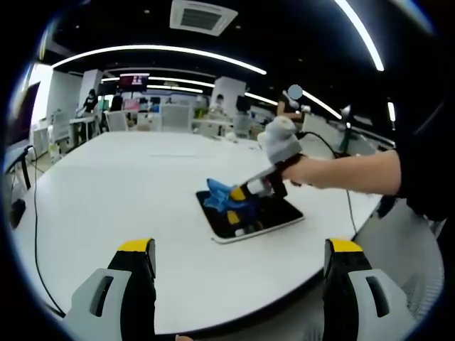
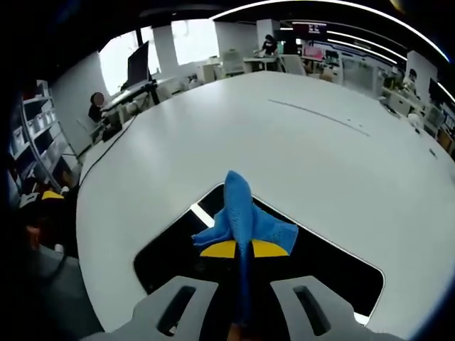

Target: Wipe the mirror surface with the cleaning cloth until all visible marks leave the cleaned area.

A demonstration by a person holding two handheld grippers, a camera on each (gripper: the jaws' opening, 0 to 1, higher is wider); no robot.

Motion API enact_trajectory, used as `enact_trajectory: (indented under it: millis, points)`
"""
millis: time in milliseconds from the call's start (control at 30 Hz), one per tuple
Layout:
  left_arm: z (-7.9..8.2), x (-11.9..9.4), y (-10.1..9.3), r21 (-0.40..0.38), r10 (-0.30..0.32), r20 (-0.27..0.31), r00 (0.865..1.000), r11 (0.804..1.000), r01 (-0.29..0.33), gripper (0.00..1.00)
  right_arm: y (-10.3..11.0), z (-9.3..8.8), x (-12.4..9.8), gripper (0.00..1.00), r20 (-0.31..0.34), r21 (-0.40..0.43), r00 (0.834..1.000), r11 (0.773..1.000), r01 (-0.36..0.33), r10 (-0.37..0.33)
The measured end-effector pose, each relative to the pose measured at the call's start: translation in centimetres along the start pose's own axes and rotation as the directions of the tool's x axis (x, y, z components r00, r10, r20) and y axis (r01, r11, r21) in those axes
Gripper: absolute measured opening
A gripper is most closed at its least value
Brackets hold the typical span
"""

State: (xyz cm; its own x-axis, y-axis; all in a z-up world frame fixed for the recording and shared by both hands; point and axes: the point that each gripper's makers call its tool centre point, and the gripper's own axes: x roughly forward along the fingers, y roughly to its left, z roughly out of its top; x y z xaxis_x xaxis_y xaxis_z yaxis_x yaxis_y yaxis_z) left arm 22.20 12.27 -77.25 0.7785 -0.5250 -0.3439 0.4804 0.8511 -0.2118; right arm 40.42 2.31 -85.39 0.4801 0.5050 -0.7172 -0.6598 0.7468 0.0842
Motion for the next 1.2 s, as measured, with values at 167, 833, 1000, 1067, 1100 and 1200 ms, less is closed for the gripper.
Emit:
enact_trajectory:
  millis: [167, 833, 1000, 1067, 1100, 1200]
  points:
    - [0.1, 0.0, 0.0, -0.002, 0.003, 0.004, 1.000, 1.000, -0.003, 0.99, 0.7, -0.6, -0.4, 0.00, -0.003, 0.009, 1.000, 1.000, -0.007, 0.007]
    - [0.4, 0.0, 0.0, -0.003, -0.001, 0.019, 1.000, 1.000, 0.001, 0.99, 3.6, -3.1, -2.7, 0.00, 0.010, 0.083, 0.999, 0.996, -0.033, 0.033]
    - [0.4, 0.1, -0.2, -0.001, -0.017, 0.015, 1.000, 1.000, 0.017, 0.99, 4.2, -3.7, -3.2, 0.00, 0.013, 0.080, 0.999, 0.996, -0.037, 0.036]
    - [0.3, 0.1, -0.3, -0.001, -0.018, 0.013, 1.000, 1.000, 0.018, 0.99, 4.4, -3.8, -3.4, 0.00, 0.015, 0.083, 0.999, 0.996, -0.039, 0.038]
    - [0.3, 0.1, -0.2, -0.001, -0.017, 0.011, 1.000, 1.000, 0.017, 0.99, 4.5, -3.9, -3.4, 0.00, 0.016, 0.085, 0.999, 0.996, -0.040, 0.039]
    - [0.2, 0.1, -0.2, -0.002, -0.013, 0.011, 1.000, 1.000, 0.014, 0.99, 4.8, -4.2, -3.6, 0.00, 0.018, 0.083, 0.999, 0.996, -0.045, 0.044]
